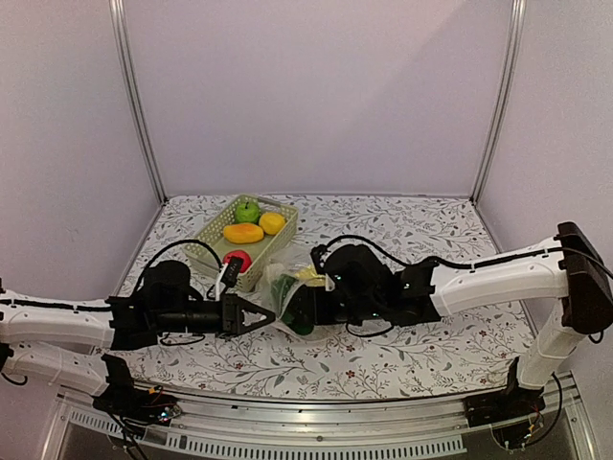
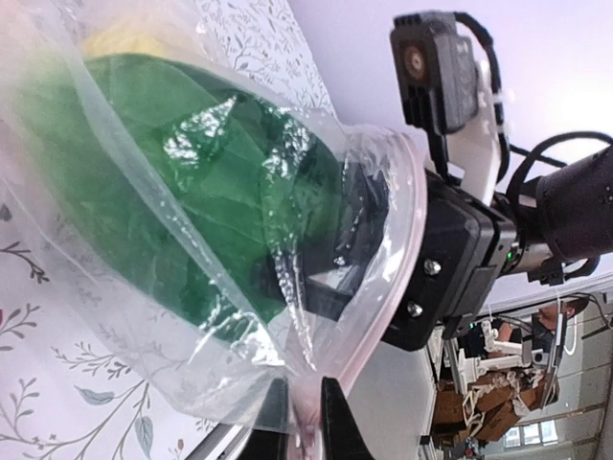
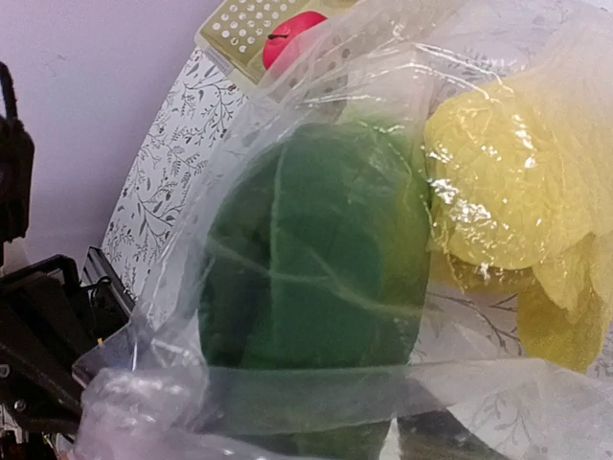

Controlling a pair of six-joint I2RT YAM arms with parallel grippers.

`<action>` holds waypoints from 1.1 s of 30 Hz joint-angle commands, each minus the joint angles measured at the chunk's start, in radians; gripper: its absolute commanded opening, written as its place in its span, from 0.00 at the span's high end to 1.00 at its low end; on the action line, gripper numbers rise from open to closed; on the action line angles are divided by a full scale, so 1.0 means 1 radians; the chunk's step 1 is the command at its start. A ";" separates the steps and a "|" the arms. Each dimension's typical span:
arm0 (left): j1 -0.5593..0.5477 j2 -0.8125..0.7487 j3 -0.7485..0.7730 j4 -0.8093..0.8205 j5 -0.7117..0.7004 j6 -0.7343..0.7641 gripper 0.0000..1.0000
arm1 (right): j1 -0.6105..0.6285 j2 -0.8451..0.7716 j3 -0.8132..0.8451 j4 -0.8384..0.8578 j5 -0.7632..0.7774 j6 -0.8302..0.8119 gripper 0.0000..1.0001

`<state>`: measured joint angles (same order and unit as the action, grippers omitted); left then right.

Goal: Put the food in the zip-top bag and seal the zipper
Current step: Adjust the fake vegetable in the zipper food storage bag, then adjust the zipper food storage bag at the center of the board.

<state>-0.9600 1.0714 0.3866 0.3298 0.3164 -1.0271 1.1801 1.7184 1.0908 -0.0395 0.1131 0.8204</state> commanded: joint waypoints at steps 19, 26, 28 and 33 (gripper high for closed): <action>0.044 -0.111 0.018 -0.103 -0.103 -0.063 1.00 | 0.038 -0.599 -0.136 -0.582 0.118 -0.035 0.14; 0.047 -0.103 0.030 -0.117 -0.098 -0.059 1.00 | -0.018 -0.455 -0.080 -0.548 0.135 -0.076 0.17; 0.048 -0.101 0.033 -0.118 -0.095 -0.060 1.00 | -0.037 -0.396 -0.057 -0.528 0.118 -0.088 0.21; 0.050 -0.097 0.042 -0.123 -0.088 -0.058 1.00 | -0.057 -0.282 -0.017 -0.454 0.098 -0.121 0.24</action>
<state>-0.9272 0.9695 0.3958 0.2077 0.2249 -1.0931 1.1393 1.3773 1.0245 -0.5526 0.2081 0.7372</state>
